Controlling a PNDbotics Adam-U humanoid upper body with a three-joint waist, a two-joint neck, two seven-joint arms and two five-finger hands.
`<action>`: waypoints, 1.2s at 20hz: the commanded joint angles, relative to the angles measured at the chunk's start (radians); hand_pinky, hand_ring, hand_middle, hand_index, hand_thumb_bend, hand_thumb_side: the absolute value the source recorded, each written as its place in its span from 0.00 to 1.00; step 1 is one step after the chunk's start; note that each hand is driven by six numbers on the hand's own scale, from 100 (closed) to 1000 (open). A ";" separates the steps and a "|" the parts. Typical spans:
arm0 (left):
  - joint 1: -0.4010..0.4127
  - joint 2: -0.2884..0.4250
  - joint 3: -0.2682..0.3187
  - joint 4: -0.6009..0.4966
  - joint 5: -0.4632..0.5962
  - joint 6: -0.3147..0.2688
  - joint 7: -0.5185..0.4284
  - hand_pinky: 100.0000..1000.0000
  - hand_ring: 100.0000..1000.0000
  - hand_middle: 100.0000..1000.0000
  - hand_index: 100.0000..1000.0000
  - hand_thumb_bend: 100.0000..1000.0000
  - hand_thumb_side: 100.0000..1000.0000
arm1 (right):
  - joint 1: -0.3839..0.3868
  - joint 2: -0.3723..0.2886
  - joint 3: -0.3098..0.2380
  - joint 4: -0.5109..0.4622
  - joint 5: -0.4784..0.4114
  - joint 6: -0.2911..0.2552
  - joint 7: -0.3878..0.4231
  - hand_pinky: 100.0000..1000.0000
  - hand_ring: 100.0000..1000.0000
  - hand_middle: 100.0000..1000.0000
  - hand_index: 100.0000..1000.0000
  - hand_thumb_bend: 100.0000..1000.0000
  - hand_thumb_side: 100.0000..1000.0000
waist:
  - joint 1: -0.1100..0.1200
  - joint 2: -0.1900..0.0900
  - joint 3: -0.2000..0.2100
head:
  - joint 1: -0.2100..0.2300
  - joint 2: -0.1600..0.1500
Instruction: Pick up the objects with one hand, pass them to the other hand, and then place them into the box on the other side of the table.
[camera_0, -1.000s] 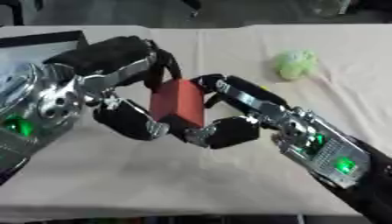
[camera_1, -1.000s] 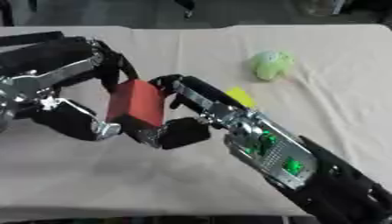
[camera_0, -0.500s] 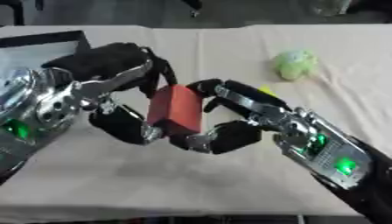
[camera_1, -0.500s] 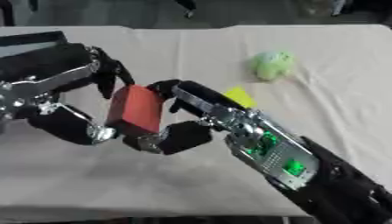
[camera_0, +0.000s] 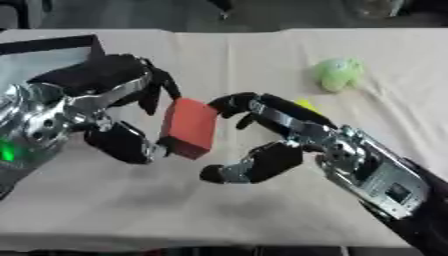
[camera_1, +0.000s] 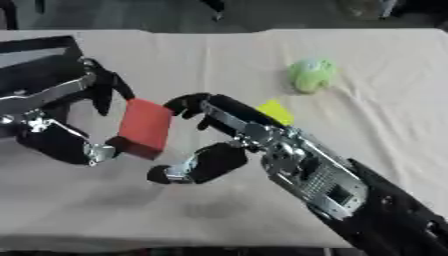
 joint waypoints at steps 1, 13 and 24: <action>0.000 0.051 0.037 -0.007 0.016 0.026 0.000 0.66 0.53 0.37 0.31 0.16 0.09 | -0.007 -0.021 -0.011 -0.021 0.018 0.007 0.012 0.76 0.88 0.83 0.89 0.62 0.34 | 0.001 -0.032 0.001 | 0.002 -0.009; 0.076 0.159 0.123 -0.007 0.063 0.028 0.090 0.66 0.52 0.37 0.31 0.15 0.08 | -0.003 -0.028 -0.020 -0.021 0.016 0.015 0.015 0.76 0.87 0.83 0.88 0.68 0.31 | 0.001 -0.028 -0.001 | 0.005 -0.015; 0.171 0.239 0.303 0.055 0.057 0.089 0.271 0.66 0.50 0.35 0.31 0.14 0.04 | -0.004 -0.038 -0.034 -0.021 0.000 0.003 0.002 0.75 0.86 0.82 0.87 0.67 0.29 | -0.002 -0.025 -0.005 | 0.049 -0.050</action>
